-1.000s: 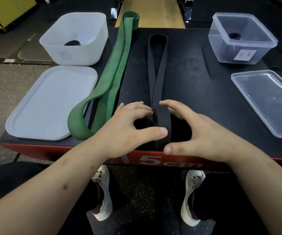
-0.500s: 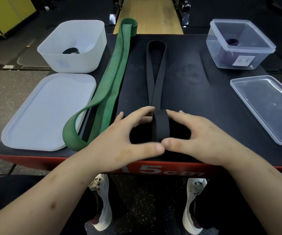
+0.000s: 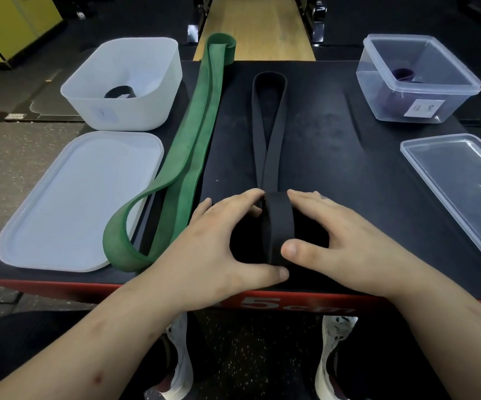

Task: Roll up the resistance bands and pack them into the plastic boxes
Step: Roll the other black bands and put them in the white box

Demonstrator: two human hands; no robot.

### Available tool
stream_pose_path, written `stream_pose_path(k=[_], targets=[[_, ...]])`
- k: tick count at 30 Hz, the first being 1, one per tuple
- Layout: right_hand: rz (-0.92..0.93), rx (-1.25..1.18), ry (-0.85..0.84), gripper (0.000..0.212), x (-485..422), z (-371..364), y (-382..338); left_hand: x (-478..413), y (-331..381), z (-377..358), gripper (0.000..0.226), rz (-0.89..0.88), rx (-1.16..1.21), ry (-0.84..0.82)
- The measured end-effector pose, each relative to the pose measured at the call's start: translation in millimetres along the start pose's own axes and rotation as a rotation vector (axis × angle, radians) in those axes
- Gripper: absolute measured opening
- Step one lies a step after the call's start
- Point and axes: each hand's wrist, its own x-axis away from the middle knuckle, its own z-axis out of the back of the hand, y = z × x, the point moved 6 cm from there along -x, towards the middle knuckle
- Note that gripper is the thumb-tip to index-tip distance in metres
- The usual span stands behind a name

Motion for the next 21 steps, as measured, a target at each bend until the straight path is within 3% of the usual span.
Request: stream_pose_path(k=[8,12,17,21], targets=[[-0.038,0.030,-0.125,0.108,7,0,6,-3,-4,-1,0.089,0.001,0.011,-0.033],[-0.058,0.035,-0.130,0.104,13,-2,4,-2,-4,-4,0.075,0.001,0.040,-0.085],[-0.011,0.066,-0.119,0.097,14,-3,-2,-1,-4,-5,0.099,-0.009,0.023,-0.099],[-0.035,0.047,-0.118,0.105,13,-4,-2,1,-2,-5,0.100,-0.020,0.046,-0.132]])
